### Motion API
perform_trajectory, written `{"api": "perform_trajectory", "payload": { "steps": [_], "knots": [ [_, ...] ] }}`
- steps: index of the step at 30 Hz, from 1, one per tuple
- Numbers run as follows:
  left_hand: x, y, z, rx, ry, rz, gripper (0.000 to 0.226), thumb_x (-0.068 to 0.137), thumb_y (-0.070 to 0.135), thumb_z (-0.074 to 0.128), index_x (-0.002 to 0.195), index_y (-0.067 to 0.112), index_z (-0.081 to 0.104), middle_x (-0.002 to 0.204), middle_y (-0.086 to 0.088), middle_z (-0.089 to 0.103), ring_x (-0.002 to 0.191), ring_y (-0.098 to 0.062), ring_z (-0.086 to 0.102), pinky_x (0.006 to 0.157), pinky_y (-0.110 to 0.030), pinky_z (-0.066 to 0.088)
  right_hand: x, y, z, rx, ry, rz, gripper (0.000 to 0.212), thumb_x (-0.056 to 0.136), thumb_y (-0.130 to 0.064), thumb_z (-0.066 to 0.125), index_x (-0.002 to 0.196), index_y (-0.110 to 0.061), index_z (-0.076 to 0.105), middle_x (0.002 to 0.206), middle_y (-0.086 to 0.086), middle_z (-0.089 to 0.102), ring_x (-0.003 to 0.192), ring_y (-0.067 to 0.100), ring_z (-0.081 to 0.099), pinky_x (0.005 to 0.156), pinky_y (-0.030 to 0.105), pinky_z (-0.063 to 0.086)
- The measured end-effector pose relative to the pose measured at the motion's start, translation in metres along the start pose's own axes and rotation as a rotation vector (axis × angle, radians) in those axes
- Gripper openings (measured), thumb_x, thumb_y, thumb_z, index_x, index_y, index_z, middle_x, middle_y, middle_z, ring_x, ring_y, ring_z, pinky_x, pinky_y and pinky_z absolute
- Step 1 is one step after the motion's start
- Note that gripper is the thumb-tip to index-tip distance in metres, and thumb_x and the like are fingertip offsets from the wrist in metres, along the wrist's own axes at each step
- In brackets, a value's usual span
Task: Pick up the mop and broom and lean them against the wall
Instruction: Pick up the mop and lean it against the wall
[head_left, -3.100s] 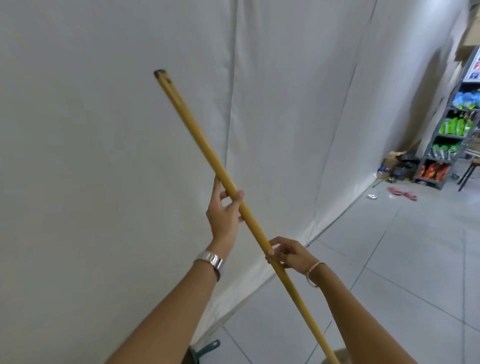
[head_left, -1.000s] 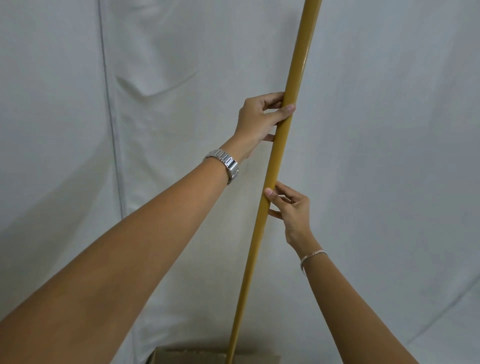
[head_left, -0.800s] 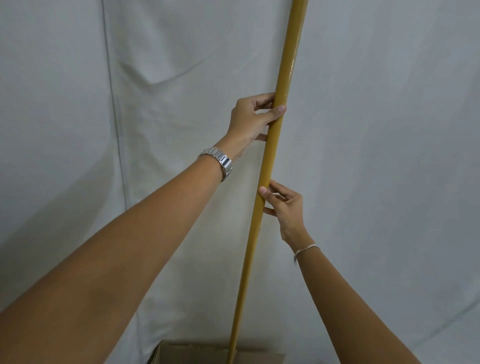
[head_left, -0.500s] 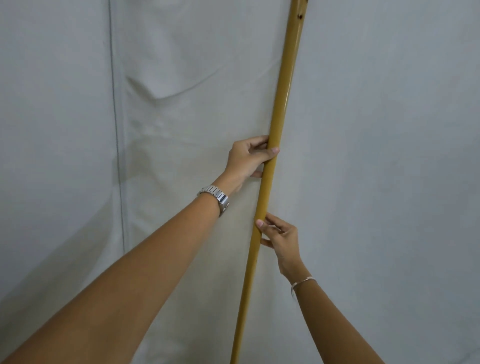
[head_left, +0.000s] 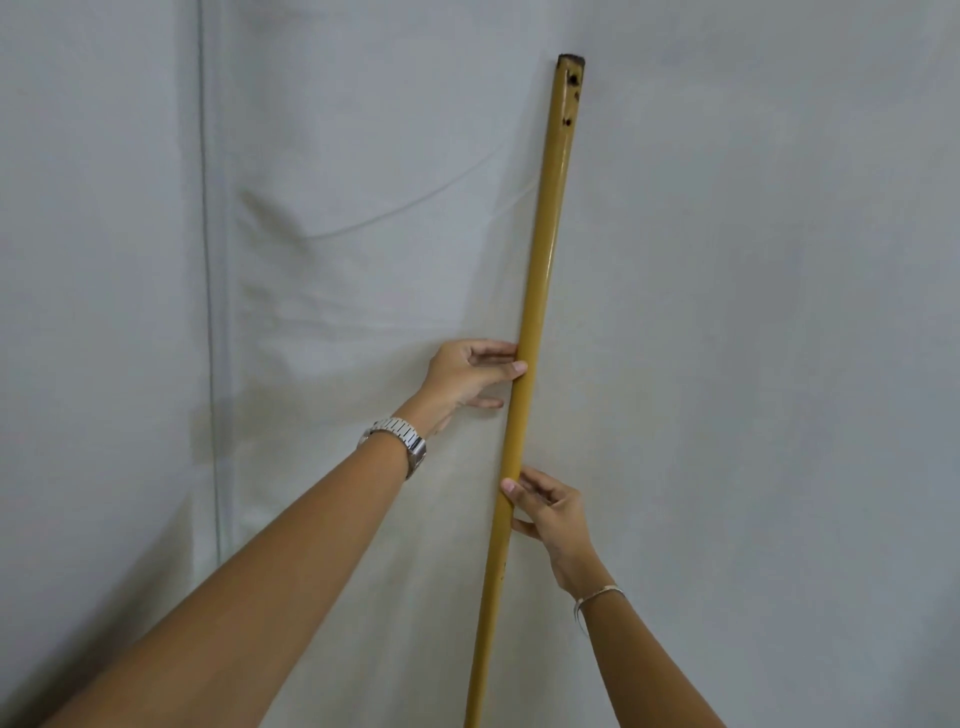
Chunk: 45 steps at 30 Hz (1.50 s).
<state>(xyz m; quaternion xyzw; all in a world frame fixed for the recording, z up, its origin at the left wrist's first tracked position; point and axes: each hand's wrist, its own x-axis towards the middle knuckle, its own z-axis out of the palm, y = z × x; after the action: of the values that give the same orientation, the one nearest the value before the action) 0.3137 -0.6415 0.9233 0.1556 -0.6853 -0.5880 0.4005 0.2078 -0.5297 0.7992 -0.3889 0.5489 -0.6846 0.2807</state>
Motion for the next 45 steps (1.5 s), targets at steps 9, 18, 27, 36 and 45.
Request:
{"api": "perform_trajectory", "payload": {
  "steps": [9, 18, 27, 36, 45],
  "knots": [
    [0.007, -0.014, 0.000, -0.026, 0.073, -0.003, 0.039, 0.072, 0.011, 0.077, 0.108, 0.017, 0.062, 0.106, -0.006, 0.068, 0.087, -0.016, 0.069, 0.065, -0.033, 0.061, 0.014, 0.010, 0.013, 0.027, 0.012, 0.040, 0.019, 0.075, -0.017, 0.075, 0.093, -0.023, 0.071, 0.077, -0.007, 0.071, 0.074, 0.003, 0.069, 0.069, 0.026, 0.058],
    [0.002, -0.012, 0.003, -0.014, 0.113, 0.009, 0.043, 0.073, 0.012, 0.077, 0.113, 0.014, 0.062, 0.115, -0.011, 0.066, 0.097, -0.022, 0.068, 0.075, -0.041, 0.060, 0.015, 0.012, 0.016, 0.010, 0.042, 0.037, 0.027, 0.076, -0.019, 0.074, 0.102, -0.020, 0.067, 0.088, -0.002, 0.069, 0.077, 0.002, 0.068, 0.066, 0.022, 0.055],
    [-0.021, -0.003, 0.017, 0.009, 0.311, 0.229, 0.053, 0.081, 0.024, 0.070, 0.130, 0.020, 0.050, 0.127, -0.003, 0.059, 0.110, -0.010, 0.059, 0.093, -0.026, 0.050, -0.001, 0.006, 0.011, -0.065, 0.067, -0.022, 0.041, 0.075, -0.025, 0.074, 0.114, -0.017, 0.064, 0.092, -0.002, 0.071, 0.087, 0.006, 0.067, 0.078, 0.029, 0.055],
    [-0.070, -0.010, 0.031, 0.765, 0.385, 0.623, 0.048, 0.096, 0.029, 0.044, 0.142, 0.019, 0.034, 0.152, -0.005, 0.033, 0.140, -0.019, 0.030, 0.111, -0.037, 0.024, -0.061, -0.004, -0.031, -0.343, 0.264, -0.102, 0.050, 0.077, -0.052, 0.064, 0.123, -0.036, 0.053, 0.127, -0.007, 0.058, 0.115, 0.009, 0.052, 0.100, 0.034, 0.043],
    [-0.131, -0.020, 0.130, 1.124, 0.194, 0.704, 0.054, 0.098, 0.031, 0.029, 0.146, 0.010, 0.020, 0.155, -0.015, 0.020, 0.144, -0.023, 0.015, 0.116, -0.041, 0.011, -0.150, -0.061, -0.114, -1.067, 0.503, -0.313, 0.056, 0.093, -0.054, 0.032, 0.143, -0.030, 0.024, 0.155, 0.002, 0.023, 0.139, 0.023, 0.024, 0.111, 0.042, 0.023]
  ]
}}
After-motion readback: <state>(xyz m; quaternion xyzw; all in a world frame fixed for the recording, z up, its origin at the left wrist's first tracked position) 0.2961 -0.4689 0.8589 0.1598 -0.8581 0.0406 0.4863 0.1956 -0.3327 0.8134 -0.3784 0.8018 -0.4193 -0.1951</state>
